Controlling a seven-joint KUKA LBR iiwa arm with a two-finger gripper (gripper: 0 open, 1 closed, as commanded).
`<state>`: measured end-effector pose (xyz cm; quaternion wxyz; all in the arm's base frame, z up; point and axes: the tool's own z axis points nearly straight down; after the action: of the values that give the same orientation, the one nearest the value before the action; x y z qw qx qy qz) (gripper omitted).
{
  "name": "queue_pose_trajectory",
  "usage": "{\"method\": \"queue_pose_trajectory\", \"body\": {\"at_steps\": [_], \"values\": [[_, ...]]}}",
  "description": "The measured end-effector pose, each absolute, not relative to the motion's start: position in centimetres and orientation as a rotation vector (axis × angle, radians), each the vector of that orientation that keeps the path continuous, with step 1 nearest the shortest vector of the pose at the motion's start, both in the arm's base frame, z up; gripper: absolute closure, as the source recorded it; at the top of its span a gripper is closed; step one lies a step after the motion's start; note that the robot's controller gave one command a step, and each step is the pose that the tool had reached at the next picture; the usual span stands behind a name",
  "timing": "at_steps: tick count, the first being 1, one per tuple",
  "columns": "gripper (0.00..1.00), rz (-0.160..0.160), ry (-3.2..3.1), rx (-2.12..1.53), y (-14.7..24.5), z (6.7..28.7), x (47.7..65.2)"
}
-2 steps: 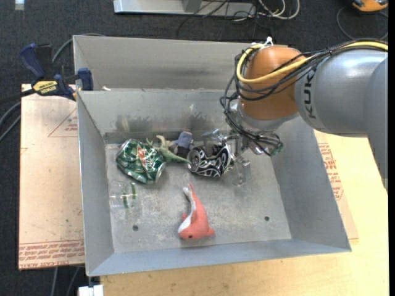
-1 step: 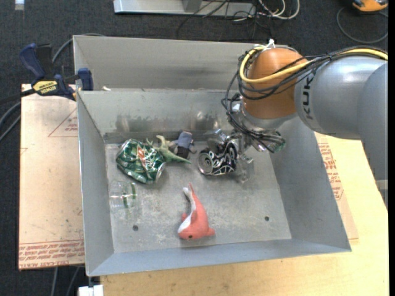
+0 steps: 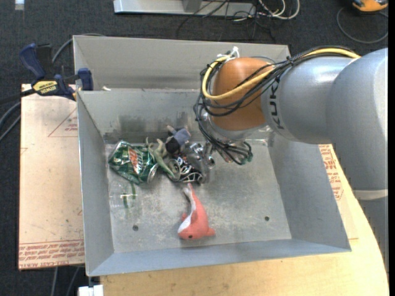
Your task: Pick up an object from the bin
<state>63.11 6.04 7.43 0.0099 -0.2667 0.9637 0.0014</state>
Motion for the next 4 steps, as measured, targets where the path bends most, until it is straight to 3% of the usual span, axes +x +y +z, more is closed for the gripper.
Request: {"method": "queue_pose_trajectory", "body": {"at_steps": [2,4], "values": [[1.00,0.005,3.008,-0.832,6.1,7.5,63.1],[1.00,0.006,3.012,-0.834,6.0,9.7,62.9]]}}
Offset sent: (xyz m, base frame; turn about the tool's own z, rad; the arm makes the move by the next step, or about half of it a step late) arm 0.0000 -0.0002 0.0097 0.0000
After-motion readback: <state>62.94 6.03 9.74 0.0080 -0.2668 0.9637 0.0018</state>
